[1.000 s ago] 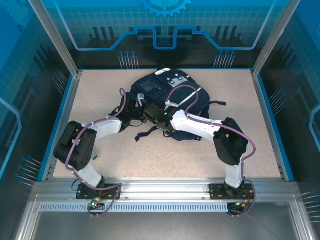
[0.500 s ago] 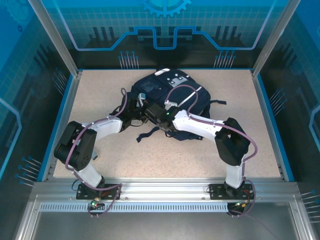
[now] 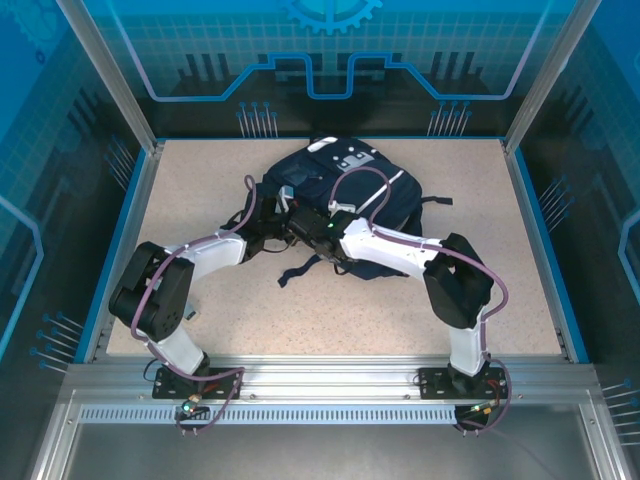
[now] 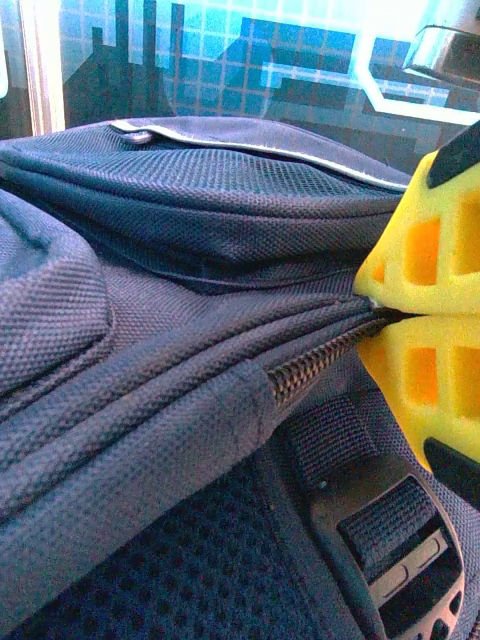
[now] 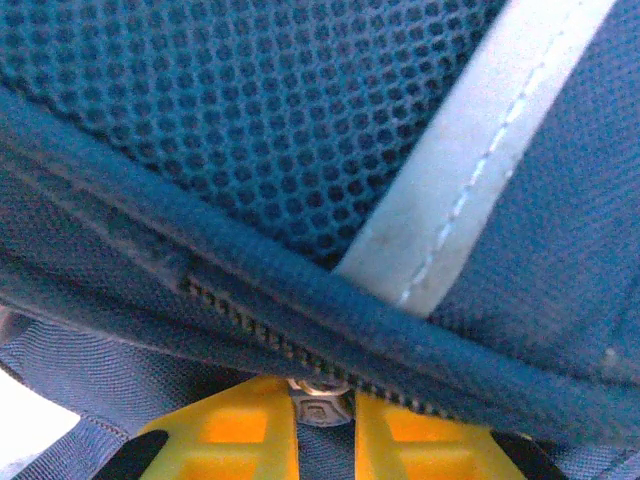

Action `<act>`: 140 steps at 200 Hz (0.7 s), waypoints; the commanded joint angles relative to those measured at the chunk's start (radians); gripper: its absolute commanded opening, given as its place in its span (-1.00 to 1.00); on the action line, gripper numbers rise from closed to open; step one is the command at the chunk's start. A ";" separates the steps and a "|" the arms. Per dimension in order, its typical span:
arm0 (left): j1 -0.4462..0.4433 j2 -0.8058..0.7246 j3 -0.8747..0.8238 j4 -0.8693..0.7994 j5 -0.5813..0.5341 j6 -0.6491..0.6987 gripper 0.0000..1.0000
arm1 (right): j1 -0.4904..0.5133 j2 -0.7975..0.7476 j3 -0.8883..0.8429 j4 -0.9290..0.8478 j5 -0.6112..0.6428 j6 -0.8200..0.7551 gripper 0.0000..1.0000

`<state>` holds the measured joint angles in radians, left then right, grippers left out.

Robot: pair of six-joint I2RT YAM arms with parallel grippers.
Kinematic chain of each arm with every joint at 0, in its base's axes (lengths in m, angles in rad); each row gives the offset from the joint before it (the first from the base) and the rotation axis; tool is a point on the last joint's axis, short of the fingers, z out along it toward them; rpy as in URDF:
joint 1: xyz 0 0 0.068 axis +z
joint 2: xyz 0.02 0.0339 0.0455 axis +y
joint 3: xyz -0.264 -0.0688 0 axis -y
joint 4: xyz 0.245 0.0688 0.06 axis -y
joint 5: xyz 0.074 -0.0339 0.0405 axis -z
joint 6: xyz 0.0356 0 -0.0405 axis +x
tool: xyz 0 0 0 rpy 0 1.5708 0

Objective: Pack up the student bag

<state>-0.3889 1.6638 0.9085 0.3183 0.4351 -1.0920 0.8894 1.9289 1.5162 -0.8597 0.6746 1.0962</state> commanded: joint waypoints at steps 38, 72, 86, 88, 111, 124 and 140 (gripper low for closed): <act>0.028 -0.012 0.031 -0.006 -0.003 0.053 -0.93 | -0.024 -0.160 -0.140 -0.080 0.089 -0.082 -0.68; 0.042 -0.004 0.031 -0.013 -0.006 0.066 -0.93 | -0.058 -0.277 -0.291 -0.024 0.003 -0.138 -0.66; 0.045 -0.001 0.032 -0.014 -0.005 0.069 -0.93 | -0.074 -0.313 -0.335 -0.018 -0.013 -0.155 -0.65; 0.045 -0.001 0.033 -0.014 -0.005 0.069 -0.94 | -0.075 -0.317 -0.339 -0.019 -0.014 -0.156 -0.65; 0.047 0.002 0.036 -0.017 0.000 0.074 -0.93 | -0.093 -0.361 -0.369 0.005 -0.042 -0.209 -0.59; 0.047 0.002 0.040 -0.018 0.000 0.076 -0.93 | -0.098 -0.382 -0.376 0.058 -0.085 -0.272 -0.48; 0.047 0.001 0.041 -0.017 0.003 0.074 -0.93 | -0.102 -0.402 -0.379 0.139 -0.169 -0.370 -0.33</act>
<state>-0.3603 1.6691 0.9085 0.2752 0.4572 -1.0527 0.7982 1.5738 1.1458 -0.8040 0.5972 0.8696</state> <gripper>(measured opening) 0.051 0.295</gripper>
